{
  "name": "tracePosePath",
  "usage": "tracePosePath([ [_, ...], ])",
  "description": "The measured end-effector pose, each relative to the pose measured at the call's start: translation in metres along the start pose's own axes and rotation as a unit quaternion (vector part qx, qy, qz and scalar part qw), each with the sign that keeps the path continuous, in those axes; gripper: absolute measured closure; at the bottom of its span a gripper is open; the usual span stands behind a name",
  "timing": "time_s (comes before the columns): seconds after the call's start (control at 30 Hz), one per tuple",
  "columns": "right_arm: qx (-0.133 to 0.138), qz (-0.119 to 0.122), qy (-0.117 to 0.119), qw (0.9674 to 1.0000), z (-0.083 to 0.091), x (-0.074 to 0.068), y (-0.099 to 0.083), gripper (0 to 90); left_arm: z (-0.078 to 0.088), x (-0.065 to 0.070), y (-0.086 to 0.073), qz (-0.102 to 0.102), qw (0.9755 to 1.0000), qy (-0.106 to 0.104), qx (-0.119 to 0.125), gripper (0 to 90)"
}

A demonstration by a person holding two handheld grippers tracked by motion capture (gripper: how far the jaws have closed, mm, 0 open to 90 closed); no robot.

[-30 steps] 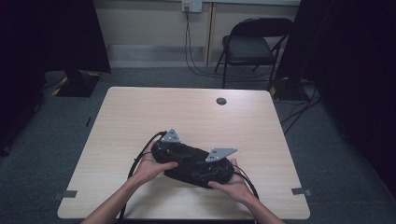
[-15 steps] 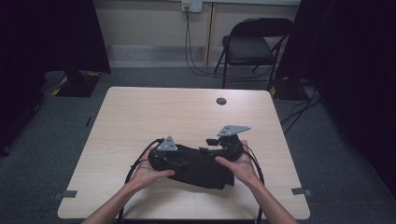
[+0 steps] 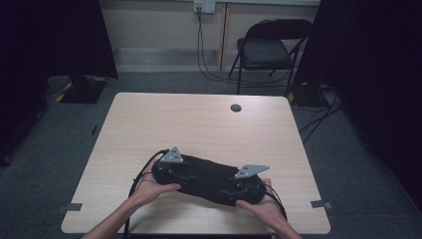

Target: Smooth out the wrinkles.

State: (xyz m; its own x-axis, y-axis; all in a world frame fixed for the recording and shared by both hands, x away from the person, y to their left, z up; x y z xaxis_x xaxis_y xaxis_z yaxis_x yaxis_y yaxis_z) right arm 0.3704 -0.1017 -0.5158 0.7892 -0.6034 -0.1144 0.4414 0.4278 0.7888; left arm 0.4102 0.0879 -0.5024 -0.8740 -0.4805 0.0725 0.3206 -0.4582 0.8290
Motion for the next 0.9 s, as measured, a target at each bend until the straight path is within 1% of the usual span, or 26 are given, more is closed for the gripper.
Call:
tracePosePath([
  [0.03, -0.003, -0.007, -0.005, 1.0000, 0.001, 0.001, -0.004, 38.6, 0.002, 0.001, -0.001, 0.003, 1.0000, 0.000, 0.003, 41.4],
  [0.07, -0.007, -0.010, -0.010, 0.9999, 0.000, 0.003, -0.009, 37.0, 0.004, 0.001, -0.002, 0.000, 1.0000, 0.006, 0.005, 41.3],
  [0.1, -0.015, -0.012, -0.019, 0.9996, -0.001, 0.005, -0.014, 36.7, 0.008, 0.003, -0.001, -0.002, 0.9998, 0.009, 0.016, 41.3],
  [0.13, -0.020, -0.017, -0.018, 0.9995, -0.003, 0.007, -0.018, 36.4, 0.009, 0.006, -0.001, 0.004, 0.9998, 0.000, 0.020, 40.6],
  [0.17, -0.015, -0.026, -0.019, 0.9994, -0.003, 0.009, -0.019, 36.0, 0.008, 0.008, -0.003, 0.005, 0.9999, -0.003, 0.012, 38.6],
  [0.2, -0.006, -0.035, -0.021, 0.9992, -0.003, 0.012, -0.018, 36.0, 0.006, 0.007, -0.005, 0.002, 1.0000, 0.007, -0.001, 38.2],
  [0.23, -0.006, -0.032, -0.023, 0.9992, -0.005, 0.014, -0.017, 36.3, 0.004, 0.006, -0.007, 0.000, 0.9999, 0.013, -0.005, 39.2],
  [0.27, -0.008, -0.027, -0.027, 0.9992, -0.008, 0.016, -0.016, 36.3, 0.002, 0.005, -0.009, 0.006, 0.9999, 0.014, -0.008, 39.5],
  [0.3, -0.009, -0.028, -0.030, 0.9991, -0.011, 0.019, -0.016, 36.5, 0.000, 0.003, -0.011, 0.007, 0.9998, 0.016, -0.009, 39.5],
  [0.33, -0.009, -0.029, -0.030, 0.9991, -0.014, 0.022, -0.015, 36.5, -0.001, 0.002, -0.013, 0.008, 0.9997, 0.020, -0.009, 39.5],
  [0.37, -0.007, -0.025, -0.029, 0.9992, -0.017, 0.024, -0.014, 36.5, -0.001, 0.001, -0.014, 0.008, 0.9997, 0.024, -0.008, 39.5],
  [0.43, -0.004, -0.022, -0.037, 0.9991, -0.021, 0.031, -0.011, 36.0, -0.001, -0.002, -0.016, 0.023, 0.9994, 0.027, -0.004, 39.4],
  [0.5, -0.003, -0.024, -0.041, 0.9989, -0.027, 0.039, -0.007, 35.9, -0.003, -0.005, -0.019, 0.024, 0.9991, 0.033, -0.007, 39.4],
  [0.53, 0.000, -0.026, -0.046, 0.9986, -0.030, 0.043, -0.006, 36.0, -0.003, -0.007, -0.019, 0.029, 0.9989, 0.037, -0.004, 39.4],
  [0.6, 0.001, -0.035, -0.049, 0.9982, -0.035, 0.052, -0.003, 35.6, -0.004, -0.011, -0.021, 0.035, 0.9986, 0.039, -0.001, 39.4],
  [0.63, 0.002, -0.040, -0.050, 0.9979, -0.038, 0.057, -0.001, 35.6, -0.005, -0.013, -0.021, 0.034, 0.9984, 0.045, 0.002, 39.5],
  [0.7, 0.006, -0.040, -0.055, 0.9977, -0.043, 0.063, 0.003, 35.7, -0.008, -0.018, -0.020, 0.031, 0.9976, 0.062, 0.002, 39.5],
  [0.77, 0.012, -0.040, -0.063, 0.9971, -0.047, 0.068, 0.006, 35.8, -0.012, -0.023, -0.019, 0.018, 0.9965, 0.081, 0.001, 39.5],
  [0.8, 0.013, -0.040, -0.068, 0.9968, -0.048, 0.069, 0.007, 35.7, -0.013, -0.026, -0.019, 0.016, 0.9960, 0.087, 0.004, 39.4],
  [0.87, 0.013, -0.036, -0.074, 0.9965, -0.048, 0.068, 0.006, 35.8, -0.014, -0.028, -0.018, 0.014, 0.9958, 0.090, 0.010, 38.8],
  [0.9, 0.013, -0.030, -0.077, 0.9965, -0.048, 0.068, 0.006, 35.8, -0.014, -0.028, -0.017, 0.019, 0.9959, 0.087, 0.015, 38.3],
])
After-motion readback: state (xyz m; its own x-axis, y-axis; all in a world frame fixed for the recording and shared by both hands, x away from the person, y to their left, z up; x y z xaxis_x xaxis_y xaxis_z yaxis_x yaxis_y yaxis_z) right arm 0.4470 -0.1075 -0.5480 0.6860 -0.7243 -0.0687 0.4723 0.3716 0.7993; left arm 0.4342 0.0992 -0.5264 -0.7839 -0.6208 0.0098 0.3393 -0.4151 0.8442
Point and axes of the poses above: each handheld gripper's, and its own axes: z roughly backward along the jaws, y roughly out of its top, x roughly to its right, the point moved 8 cm from there along -z, roughly forward along the jaws, and after that the axes turned 5 degrees about x, right-handed, at the moved point
